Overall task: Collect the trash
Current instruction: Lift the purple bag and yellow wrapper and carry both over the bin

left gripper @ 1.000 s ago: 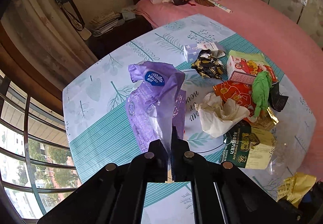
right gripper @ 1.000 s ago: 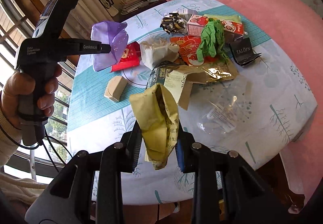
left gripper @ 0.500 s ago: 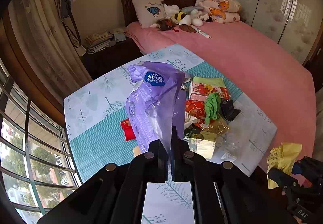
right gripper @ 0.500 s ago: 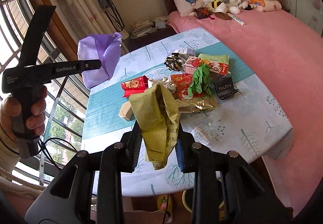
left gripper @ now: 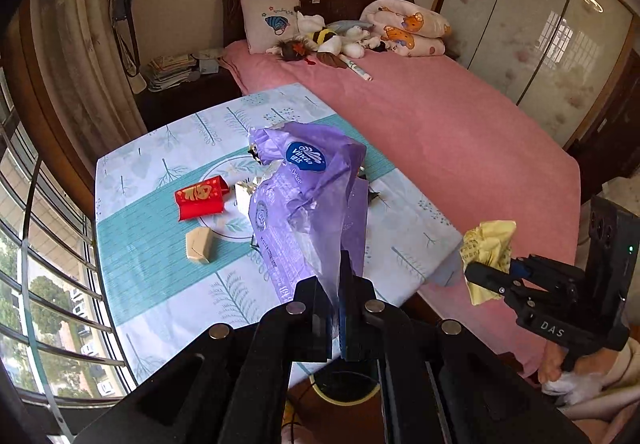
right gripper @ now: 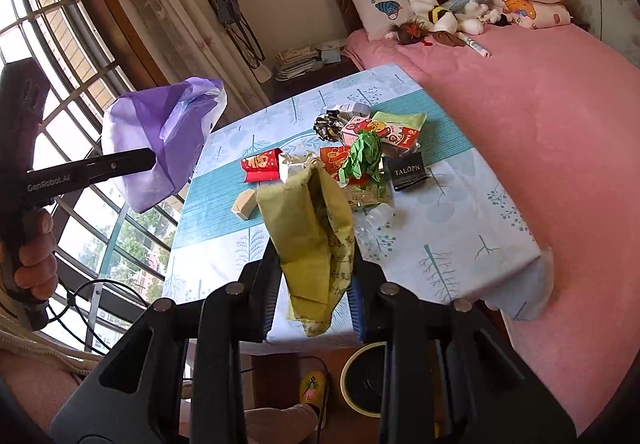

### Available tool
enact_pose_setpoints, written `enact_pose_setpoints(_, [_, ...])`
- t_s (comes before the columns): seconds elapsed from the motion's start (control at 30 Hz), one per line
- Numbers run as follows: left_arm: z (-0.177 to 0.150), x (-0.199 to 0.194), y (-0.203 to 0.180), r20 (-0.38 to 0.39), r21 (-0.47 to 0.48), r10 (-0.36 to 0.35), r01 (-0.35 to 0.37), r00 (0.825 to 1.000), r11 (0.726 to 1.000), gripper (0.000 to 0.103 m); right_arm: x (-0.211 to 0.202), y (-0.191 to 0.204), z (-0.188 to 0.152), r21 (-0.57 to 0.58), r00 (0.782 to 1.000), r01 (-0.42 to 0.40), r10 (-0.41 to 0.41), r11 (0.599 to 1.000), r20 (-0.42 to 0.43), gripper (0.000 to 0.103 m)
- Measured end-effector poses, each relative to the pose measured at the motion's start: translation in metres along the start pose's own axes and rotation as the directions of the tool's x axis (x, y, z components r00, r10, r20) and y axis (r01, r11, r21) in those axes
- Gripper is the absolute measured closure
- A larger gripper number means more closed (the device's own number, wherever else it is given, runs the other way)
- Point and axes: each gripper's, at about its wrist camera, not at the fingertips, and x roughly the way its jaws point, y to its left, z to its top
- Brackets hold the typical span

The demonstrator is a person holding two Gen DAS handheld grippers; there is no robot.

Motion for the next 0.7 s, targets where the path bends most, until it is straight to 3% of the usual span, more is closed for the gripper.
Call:
enact_pose_setpoints(0.43, [-0.133, 0.003, -0.149, -0.119, -0.063, 0.081, -0.089, 0.990, 0.994, 0.101, -0.047, -0.073, -0.073, -0.091, 0.981, -0.134, 0.119, 0.987, -0.152, 0.077])
enact_pose_setpoints(0.57, [-0.171, 0.019, -0.171, -0.180, -0.043, 0.096, -0.106, 0.979, 0.993, 0.101, -0.033, -0.087, -0.108, -0.065, 0.962, -0.147, 0.127, 0.987, -0.241, 0.077])
enact_pose_setpoints(0.7, [-0.198, 0.045, -0.167, -0.237, -0.031, 0.104, -0.115, 0.966, 0.993, 0.101, -0.010, -0.089, -0.145, -0.036, 0.941, -0.144, 0.126, 0.989, -0.313, 0.077])
